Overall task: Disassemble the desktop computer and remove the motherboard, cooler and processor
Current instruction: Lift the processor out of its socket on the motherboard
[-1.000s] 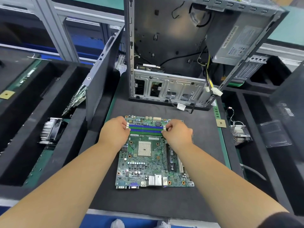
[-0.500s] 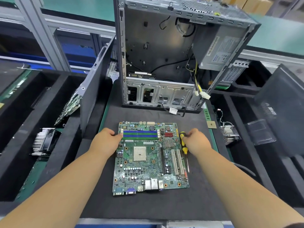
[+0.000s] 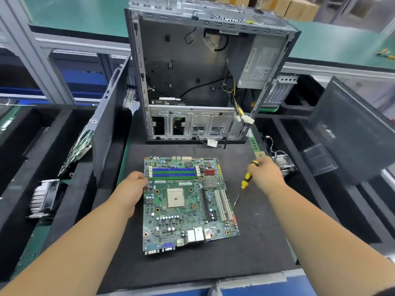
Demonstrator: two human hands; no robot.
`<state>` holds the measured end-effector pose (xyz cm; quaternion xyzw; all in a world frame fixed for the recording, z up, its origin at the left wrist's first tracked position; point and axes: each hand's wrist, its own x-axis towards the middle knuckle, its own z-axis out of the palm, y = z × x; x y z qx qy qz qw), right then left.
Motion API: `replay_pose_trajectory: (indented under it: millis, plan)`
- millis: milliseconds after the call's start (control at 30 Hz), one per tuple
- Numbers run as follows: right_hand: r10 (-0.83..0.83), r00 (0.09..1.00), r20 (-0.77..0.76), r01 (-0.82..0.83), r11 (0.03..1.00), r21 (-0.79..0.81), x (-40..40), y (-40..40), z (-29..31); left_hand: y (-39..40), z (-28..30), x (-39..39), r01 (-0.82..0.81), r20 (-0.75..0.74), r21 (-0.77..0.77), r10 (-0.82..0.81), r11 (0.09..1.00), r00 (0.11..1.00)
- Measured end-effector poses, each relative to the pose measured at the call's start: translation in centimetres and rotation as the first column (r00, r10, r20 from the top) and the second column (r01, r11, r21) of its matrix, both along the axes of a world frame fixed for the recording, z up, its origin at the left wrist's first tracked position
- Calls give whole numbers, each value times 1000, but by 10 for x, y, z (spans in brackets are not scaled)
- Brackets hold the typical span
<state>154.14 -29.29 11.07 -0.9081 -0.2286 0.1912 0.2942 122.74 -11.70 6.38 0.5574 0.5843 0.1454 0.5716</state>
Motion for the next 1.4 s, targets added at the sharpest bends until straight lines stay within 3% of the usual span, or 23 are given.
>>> replay_pose_trajectory:
  millis: [100, 233, 400, 533, 733, 867, 967, 1067, 1400]
  plan:
    - [-172, 983, -57, 178, 977, 119, 17, -17, 6, -4, 7, 4, 16, 130, -38, -11, 999, 991]
    - [-235, 948, -215, 282, 933, 224, 36, -29, 5, -12, 22, 11, 2, 230, -91, 19, 996, 973]
    - [-300, 834, -464, 433, 876, 213, 56, -35, 1, -25, 42, 28, -150, 244, -12, 149, 989, 958]
    - [-230, 756, -613, 419, 890, 183, 72, -57, 2, -37, 58, 41, -231, 257, 46, 212, 972, 943]
    - [-154, 838, -523, 251, 961, 118, 114, -108, -1, -63, 70, 77, -268, 346, -13, 256, 963, 903]
    - [-72, 946, -316, 67, 997, -24, 135, -139, -2, -85, 71, 107, -239, 348, -47, 240, 970, 906]
    - [-74, 976, -203, 59, 995, -79, 147, -167, -8, -102, 70, 134, -229, 363, -67, 238, 971, 901]
    - [-47, 993, -110, 20, 971, -237, 155, -190, -12, -115, 66, 156, -219, 371, -66, 228, 974, 900]
    - [31, 986, -161, -88, 929, -360, 156, -223, -15, -143, 60, 200, -174, 398, -137, 215, 975, 892]
